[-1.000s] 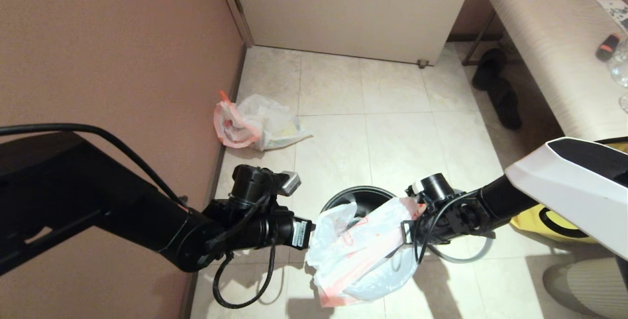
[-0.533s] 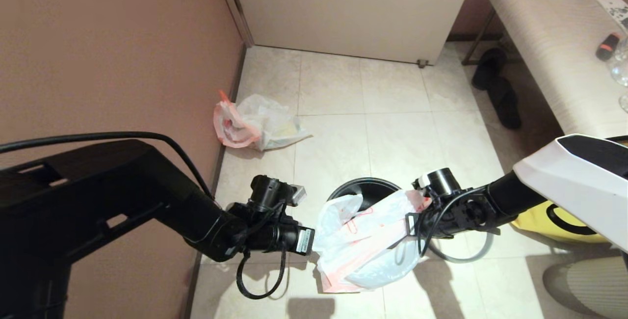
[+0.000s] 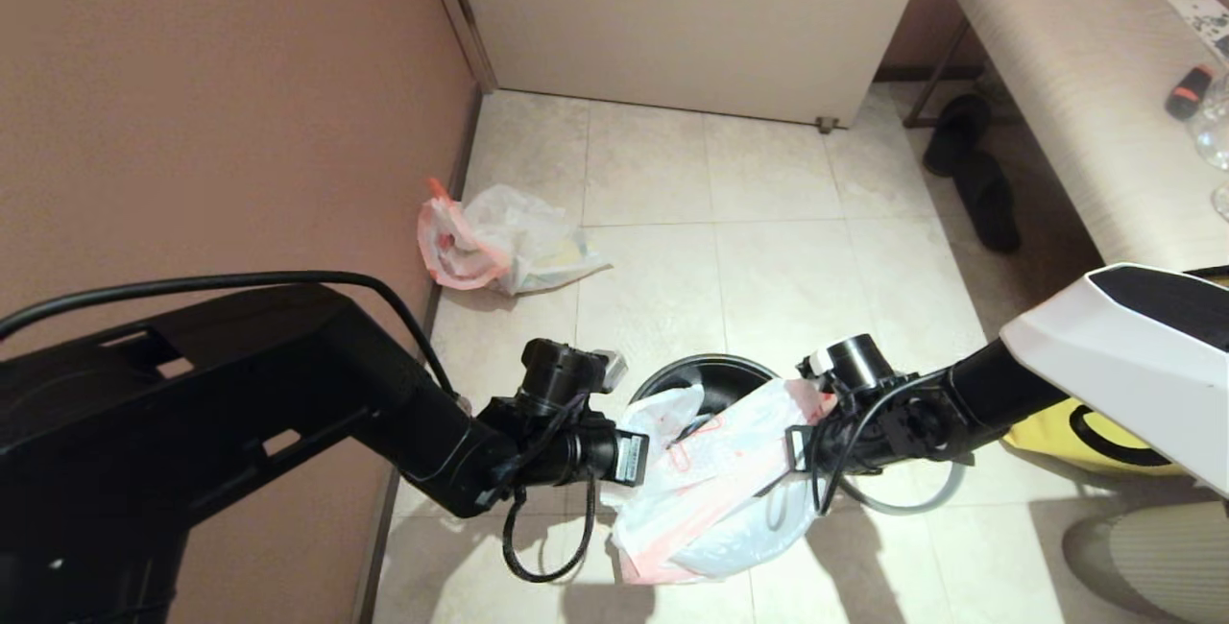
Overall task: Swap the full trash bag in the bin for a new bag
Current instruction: Put the new garbage bag on the trash can
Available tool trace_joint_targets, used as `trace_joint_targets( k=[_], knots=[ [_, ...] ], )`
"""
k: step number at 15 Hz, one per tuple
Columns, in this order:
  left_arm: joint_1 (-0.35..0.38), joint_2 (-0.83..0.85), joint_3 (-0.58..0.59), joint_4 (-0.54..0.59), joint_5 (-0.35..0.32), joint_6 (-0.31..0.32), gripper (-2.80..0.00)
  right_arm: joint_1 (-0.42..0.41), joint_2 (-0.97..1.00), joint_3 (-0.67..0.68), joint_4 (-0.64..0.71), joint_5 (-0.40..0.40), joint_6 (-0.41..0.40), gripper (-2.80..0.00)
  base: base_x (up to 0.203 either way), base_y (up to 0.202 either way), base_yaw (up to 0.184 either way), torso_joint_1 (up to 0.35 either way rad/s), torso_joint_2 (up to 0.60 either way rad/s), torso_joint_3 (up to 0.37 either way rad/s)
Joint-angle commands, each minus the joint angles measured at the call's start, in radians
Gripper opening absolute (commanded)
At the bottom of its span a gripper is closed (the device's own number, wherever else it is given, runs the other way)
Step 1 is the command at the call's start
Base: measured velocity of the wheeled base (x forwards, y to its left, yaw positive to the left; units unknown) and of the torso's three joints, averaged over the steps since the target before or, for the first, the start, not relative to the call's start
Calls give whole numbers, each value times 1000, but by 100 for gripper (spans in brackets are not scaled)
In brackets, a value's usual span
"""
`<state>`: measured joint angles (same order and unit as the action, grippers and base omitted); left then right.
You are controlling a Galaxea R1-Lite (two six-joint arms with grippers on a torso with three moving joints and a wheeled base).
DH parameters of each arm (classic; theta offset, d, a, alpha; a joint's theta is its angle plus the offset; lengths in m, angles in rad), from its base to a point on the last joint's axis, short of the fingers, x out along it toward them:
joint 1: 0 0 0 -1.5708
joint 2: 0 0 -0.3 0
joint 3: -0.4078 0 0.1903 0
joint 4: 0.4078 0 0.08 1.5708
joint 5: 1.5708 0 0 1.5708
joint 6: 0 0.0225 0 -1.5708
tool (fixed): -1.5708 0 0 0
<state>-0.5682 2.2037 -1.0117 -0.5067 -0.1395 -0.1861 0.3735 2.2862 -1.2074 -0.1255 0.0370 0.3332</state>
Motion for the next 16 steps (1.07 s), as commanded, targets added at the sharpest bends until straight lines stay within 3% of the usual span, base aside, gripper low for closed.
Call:
trace_joint_targets(
  k=[1,3,6,9,12,16],
  knots=[
    [-5,34,-44,15,8,1,-280,7,-4,3,0,1,3,-280,0,0,0,0,0,0],
    [-5,64,-114,92,40,3,-280,8,-13,7,1,5,4,-280,0,0,0,0,0,0],
    [-10,35,-123,92,148,-2,-280,8,-11,14,-4,9,3,-280,0,0,0,0,0,0],
    [-9,-135,71,38,158,-31,-280,2,-5,11,-6,9,3,-280,0,0,0,0,0,0],
    [29,-145,263,-112,168,-45,-280,-5,-4,7,-6,8,4,-280,0,0,0,0,0,0],
    [55,-29,312,-218,187,-41,-280,-7,-5,5,-8,9,15,-280,0,0,0,0,0,0]
  ],
)
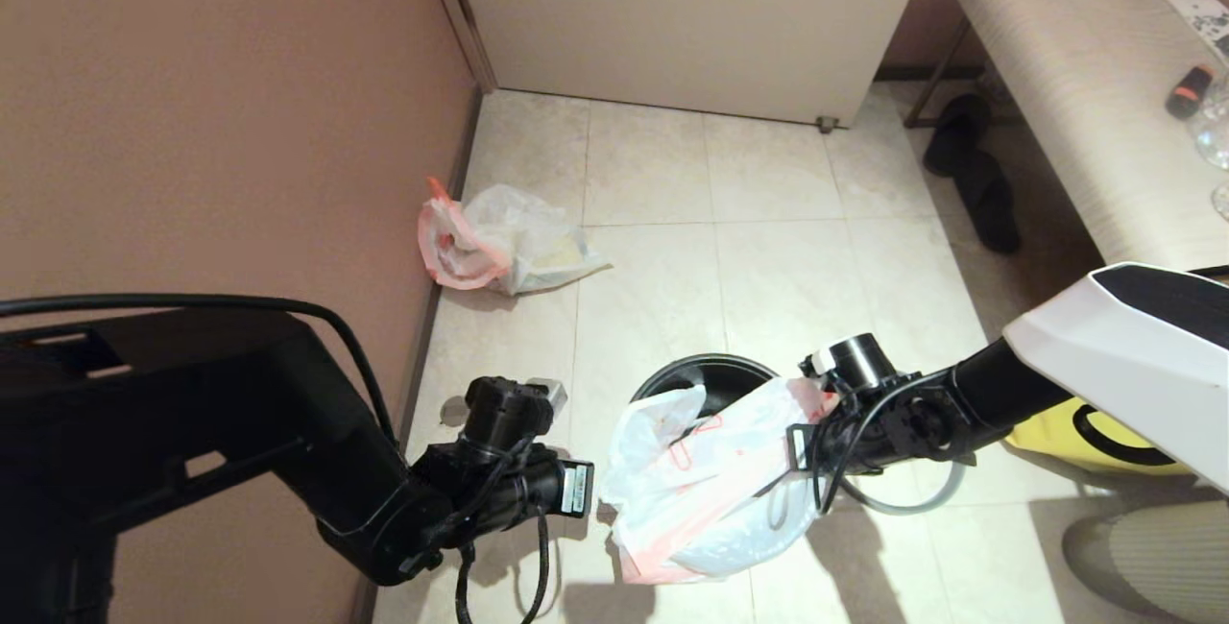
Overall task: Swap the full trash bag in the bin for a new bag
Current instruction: Put the new garbage bag on the trash can
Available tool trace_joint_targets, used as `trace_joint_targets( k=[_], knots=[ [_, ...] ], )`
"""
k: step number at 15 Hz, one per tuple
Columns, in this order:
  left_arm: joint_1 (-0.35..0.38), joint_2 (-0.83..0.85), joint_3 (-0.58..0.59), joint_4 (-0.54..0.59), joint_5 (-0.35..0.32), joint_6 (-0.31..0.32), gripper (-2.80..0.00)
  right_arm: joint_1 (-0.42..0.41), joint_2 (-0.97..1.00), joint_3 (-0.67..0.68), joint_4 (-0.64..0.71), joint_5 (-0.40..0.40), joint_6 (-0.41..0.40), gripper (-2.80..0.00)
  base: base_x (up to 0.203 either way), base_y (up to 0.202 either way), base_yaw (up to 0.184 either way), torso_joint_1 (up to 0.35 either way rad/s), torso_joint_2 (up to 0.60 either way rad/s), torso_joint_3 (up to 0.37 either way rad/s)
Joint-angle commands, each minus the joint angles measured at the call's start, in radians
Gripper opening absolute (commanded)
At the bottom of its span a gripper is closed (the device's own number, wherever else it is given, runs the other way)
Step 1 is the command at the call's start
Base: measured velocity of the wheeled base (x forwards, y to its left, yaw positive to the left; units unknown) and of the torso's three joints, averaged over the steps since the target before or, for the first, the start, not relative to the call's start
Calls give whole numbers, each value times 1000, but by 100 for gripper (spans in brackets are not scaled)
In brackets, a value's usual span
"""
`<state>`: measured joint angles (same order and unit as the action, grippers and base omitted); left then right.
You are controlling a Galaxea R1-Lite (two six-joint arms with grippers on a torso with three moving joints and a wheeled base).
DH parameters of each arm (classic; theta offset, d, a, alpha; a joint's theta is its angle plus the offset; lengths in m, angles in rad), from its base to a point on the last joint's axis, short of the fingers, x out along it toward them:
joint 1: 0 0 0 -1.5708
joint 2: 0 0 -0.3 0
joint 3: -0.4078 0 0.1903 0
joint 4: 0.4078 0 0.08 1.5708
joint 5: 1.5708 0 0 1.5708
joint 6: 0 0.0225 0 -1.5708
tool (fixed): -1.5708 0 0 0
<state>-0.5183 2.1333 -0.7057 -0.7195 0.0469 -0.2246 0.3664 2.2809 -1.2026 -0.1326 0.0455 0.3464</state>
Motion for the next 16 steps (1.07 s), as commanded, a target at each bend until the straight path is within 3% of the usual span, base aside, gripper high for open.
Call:
trace_joint_targets(
  k=[1,8,16],
  knots=[
    [6,74,-2,-21,6,7,-280,0,0,0,-1,1,2,-280,0,0,0,0,0,0],
    [-35,178,-143,-57,-1,13,-280,0,-6,0,-1,2,3,-280,0,0,0,0,0,0],
    [-100,31,-76,-55,-1,-40,-280,2,0,-2,-2,1,3,-280,0,0,0,0,0,0]
  ],
)
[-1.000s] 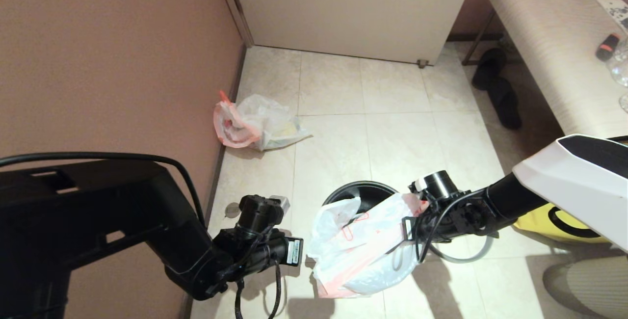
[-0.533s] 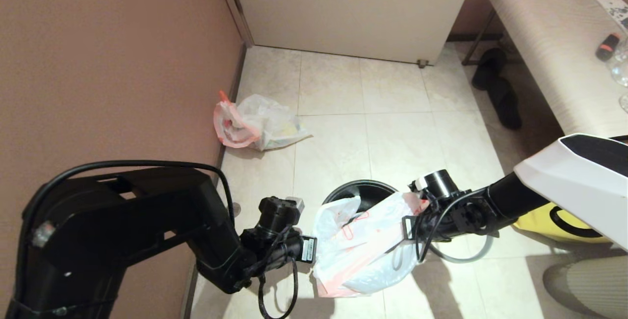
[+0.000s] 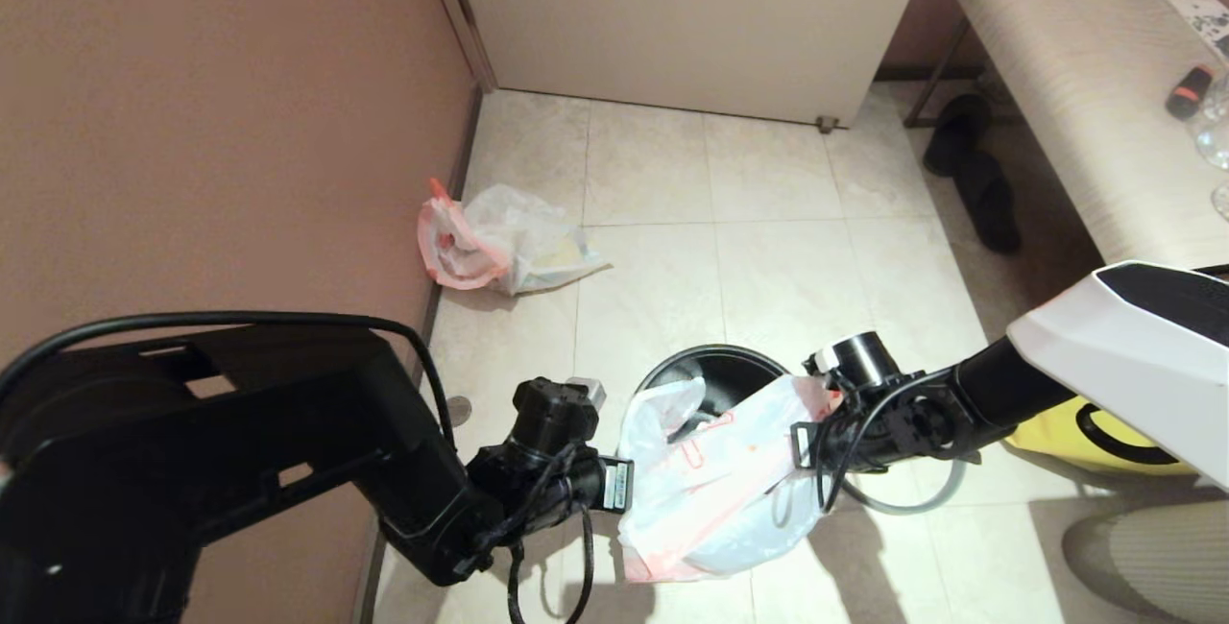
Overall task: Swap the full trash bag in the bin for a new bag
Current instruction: Put the new garbage bag on the trash can
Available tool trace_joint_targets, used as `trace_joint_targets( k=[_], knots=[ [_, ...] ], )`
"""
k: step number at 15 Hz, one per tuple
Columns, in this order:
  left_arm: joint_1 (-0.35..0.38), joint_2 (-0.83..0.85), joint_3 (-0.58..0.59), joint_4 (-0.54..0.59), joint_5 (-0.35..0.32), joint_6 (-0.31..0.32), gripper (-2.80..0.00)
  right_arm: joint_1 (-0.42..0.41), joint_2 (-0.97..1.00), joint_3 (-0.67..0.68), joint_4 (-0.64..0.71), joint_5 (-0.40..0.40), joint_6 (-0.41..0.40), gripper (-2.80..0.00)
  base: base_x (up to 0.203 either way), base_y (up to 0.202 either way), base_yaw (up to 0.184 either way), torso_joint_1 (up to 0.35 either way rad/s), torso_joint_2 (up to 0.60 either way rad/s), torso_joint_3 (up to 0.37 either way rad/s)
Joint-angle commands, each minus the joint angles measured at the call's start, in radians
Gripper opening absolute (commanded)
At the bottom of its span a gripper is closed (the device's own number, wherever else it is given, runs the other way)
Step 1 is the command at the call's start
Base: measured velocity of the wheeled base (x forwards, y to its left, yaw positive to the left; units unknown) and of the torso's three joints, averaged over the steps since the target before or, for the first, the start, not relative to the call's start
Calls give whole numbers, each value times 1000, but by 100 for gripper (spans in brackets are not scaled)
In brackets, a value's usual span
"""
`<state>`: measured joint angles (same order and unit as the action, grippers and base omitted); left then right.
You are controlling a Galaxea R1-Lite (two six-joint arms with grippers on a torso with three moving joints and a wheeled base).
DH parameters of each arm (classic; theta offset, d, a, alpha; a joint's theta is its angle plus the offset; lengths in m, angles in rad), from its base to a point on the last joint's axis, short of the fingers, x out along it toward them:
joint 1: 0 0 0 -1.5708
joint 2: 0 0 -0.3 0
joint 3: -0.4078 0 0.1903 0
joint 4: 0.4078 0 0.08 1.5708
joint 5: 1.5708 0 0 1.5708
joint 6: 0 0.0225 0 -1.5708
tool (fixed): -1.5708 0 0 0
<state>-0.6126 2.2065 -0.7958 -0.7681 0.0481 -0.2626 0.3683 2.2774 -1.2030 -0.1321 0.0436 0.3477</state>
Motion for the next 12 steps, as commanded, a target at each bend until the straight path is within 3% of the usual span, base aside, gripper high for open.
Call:
trace_joint_targets(
  k=[1,6,8,9,12],
  knots=[
    [-14,-50,27,-8,-2,-2,-280,0,5,-1,-3,2,1,-280,0,0,0,0,0,0],
    [-13,34,71,-17,6,2,-280,-5,36,-23,-7,-11,1,-280,0,0,0,0,0,0],
    [-12,45,87,-40,8,3,-280,-7,44,-21,-73,-19,15,-280,0,0,0,0,0,0],
    [-11,43,106,-57,7,3,-280,-10,43,-20,-114,-23,58,-280,0,0,0,0,0,0],
    [-11,61,129,-155,7,5,-280,-11,45,-19,-124,-24,65,-280,0,0,0,0,0,0]
  ],
)
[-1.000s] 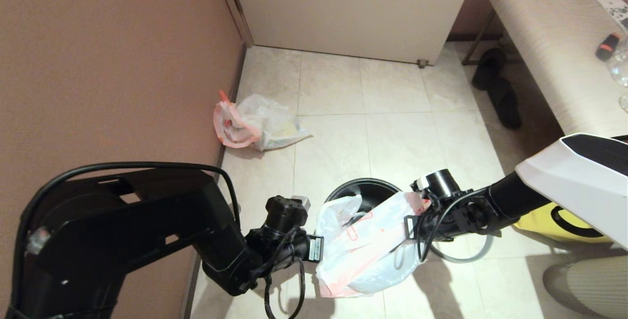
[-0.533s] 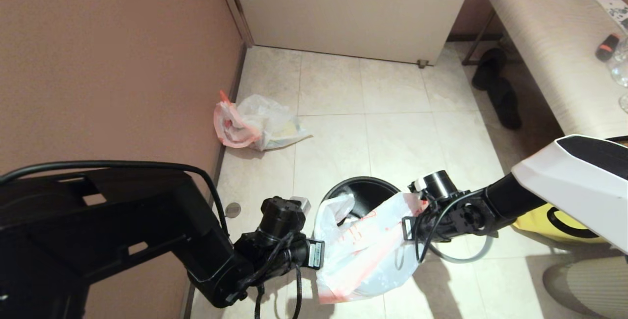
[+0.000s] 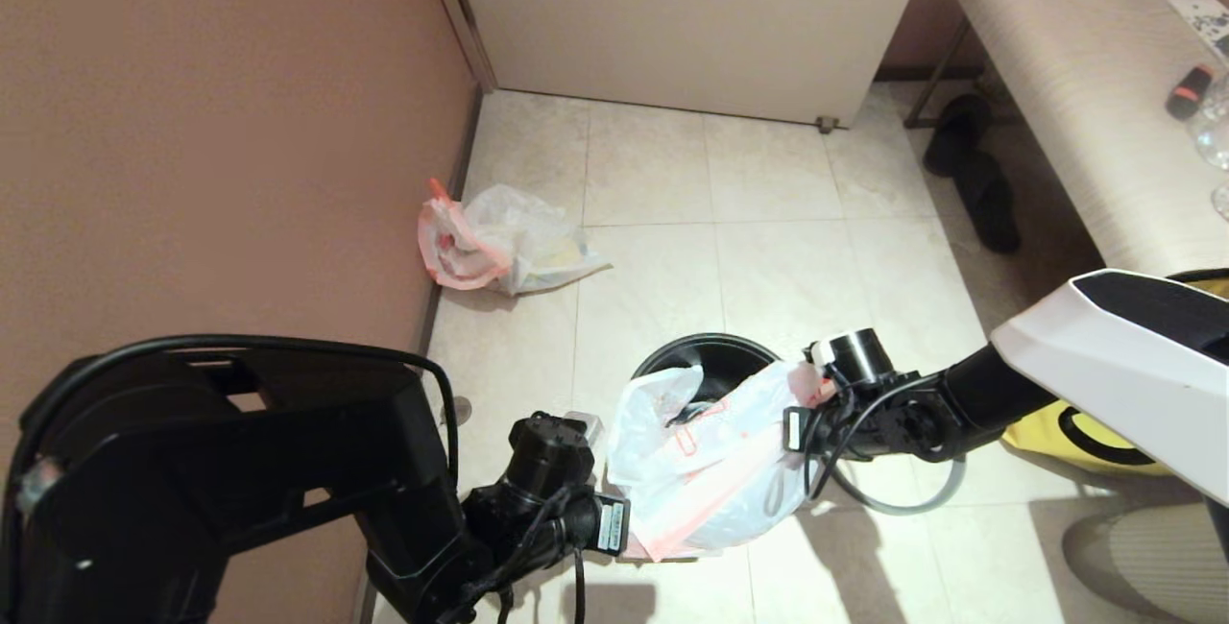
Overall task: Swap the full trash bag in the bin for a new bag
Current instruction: Put the new garbage bag on the trash can
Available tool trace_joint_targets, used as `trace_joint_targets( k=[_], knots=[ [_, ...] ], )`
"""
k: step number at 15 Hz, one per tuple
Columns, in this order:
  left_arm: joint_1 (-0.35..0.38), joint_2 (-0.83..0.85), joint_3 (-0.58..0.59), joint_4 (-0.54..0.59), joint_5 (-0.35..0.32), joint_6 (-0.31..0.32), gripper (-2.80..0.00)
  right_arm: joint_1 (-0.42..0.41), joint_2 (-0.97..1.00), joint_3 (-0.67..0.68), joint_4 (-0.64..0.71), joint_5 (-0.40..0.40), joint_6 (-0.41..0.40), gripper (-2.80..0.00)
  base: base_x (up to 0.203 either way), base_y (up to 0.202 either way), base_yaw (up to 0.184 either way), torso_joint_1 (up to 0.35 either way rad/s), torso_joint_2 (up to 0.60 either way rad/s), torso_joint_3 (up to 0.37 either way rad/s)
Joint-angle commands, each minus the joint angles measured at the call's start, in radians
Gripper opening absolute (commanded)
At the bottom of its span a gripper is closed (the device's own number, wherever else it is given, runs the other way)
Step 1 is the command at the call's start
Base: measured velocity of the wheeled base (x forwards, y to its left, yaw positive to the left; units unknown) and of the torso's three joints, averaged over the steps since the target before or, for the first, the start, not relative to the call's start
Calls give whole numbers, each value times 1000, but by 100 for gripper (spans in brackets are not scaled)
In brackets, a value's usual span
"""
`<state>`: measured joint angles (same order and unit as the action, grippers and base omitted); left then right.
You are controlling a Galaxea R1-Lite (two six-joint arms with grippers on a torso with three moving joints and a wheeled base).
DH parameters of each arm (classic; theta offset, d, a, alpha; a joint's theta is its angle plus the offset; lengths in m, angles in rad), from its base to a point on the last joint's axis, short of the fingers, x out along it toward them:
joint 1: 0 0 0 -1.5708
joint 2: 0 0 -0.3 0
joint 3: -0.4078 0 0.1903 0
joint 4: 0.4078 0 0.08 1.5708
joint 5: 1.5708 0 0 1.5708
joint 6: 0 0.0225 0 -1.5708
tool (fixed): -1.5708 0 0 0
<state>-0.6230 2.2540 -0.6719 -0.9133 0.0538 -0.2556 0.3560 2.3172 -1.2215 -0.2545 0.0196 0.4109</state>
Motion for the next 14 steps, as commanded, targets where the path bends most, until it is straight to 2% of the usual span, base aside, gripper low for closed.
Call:
trace_joint_targets(
  k=[1,14],
  knots=[
    [-3,15,0,-25,1,-1,-280,1,5,0,-3,0,2,-280,0,0,0,0,0,0],
    [14,-46,-51,-35,29,-12,-280,19,9,8,4,0,-4,-280,0,0,0,0,0,0]
  ],
)
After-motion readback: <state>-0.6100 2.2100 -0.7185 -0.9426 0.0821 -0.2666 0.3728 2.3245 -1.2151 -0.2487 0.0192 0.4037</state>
